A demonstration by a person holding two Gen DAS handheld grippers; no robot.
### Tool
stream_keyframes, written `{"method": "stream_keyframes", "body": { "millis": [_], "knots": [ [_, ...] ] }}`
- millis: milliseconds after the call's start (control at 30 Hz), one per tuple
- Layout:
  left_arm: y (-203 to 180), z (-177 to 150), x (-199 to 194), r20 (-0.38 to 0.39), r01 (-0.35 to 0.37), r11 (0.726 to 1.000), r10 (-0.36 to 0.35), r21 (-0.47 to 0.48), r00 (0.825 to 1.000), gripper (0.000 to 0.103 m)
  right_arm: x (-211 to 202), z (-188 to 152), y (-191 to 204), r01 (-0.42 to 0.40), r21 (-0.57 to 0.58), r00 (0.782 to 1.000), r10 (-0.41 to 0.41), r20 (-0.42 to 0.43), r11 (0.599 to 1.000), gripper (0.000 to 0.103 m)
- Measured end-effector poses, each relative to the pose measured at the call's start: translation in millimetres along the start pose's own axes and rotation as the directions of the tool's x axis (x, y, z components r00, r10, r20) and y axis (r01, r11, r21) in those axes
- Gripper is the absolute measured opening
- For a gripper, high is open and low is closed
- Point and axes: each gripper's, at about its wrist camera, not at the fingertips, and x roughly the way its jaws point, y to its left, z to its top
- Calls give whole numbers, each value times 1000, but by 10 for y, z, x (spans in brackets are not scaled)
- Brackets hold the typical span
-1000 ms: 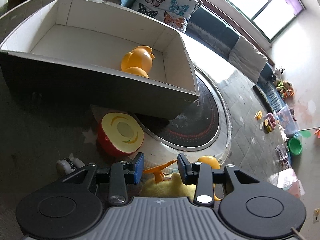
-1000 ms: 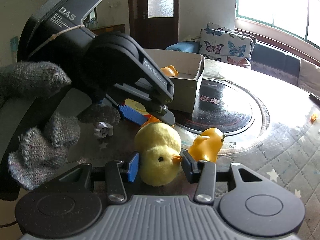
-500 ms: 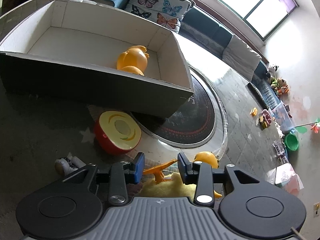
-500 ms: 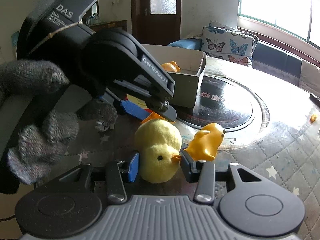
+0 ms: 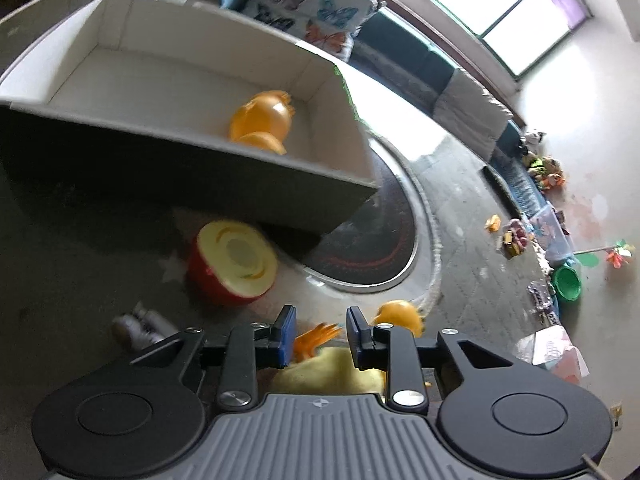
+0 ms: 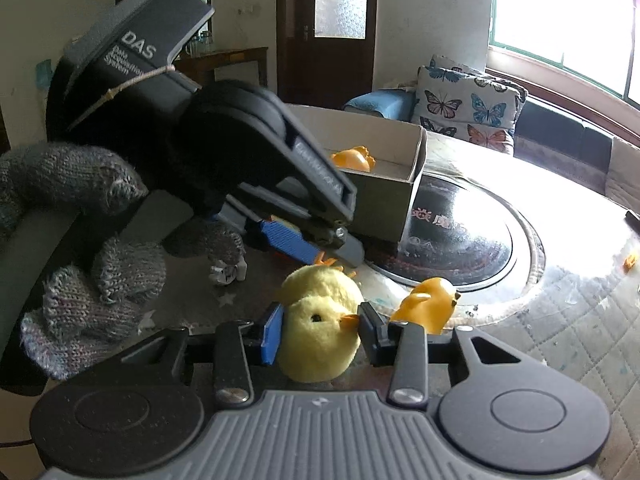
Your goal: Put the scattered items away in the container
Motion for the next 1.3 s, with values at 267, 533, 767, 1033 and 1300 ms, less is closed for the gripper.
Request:
{"method": "stream_keyframes", "body": {
  "millis": [267, 533, 767, 1033, 1300],
  "knots": [
    [-17, -70, 46, -27, -4, 1000, 5, 19, 1000, 35, -17, -50, -1, 34, -8, 999, -34, -13, 999, 45],
    [-3, -116, 97, -39, -10, 1000, 10, -7, 999, 36, 71, -64, 51, 22, -41, 999, -24, -41, 999, 44],
    [-18, -111, 70, -35, 6, 1000, -6, -3, 999, 32, 67, -104, 76, 35, -58, 998, -37, -41, 998, 42],
    [6, -68, -4, -27, 29, 1000, -29, -10, 999, 29, 56, -69, 120, 27, -55, 999, -28, -27, 998, 38],
    [109, -143, -136, -11, 27, 999, -27, -44, 1000, 33, 59, -106, 105, 20, -61, 999, -22, -36, 998, 40]
  ]
}}
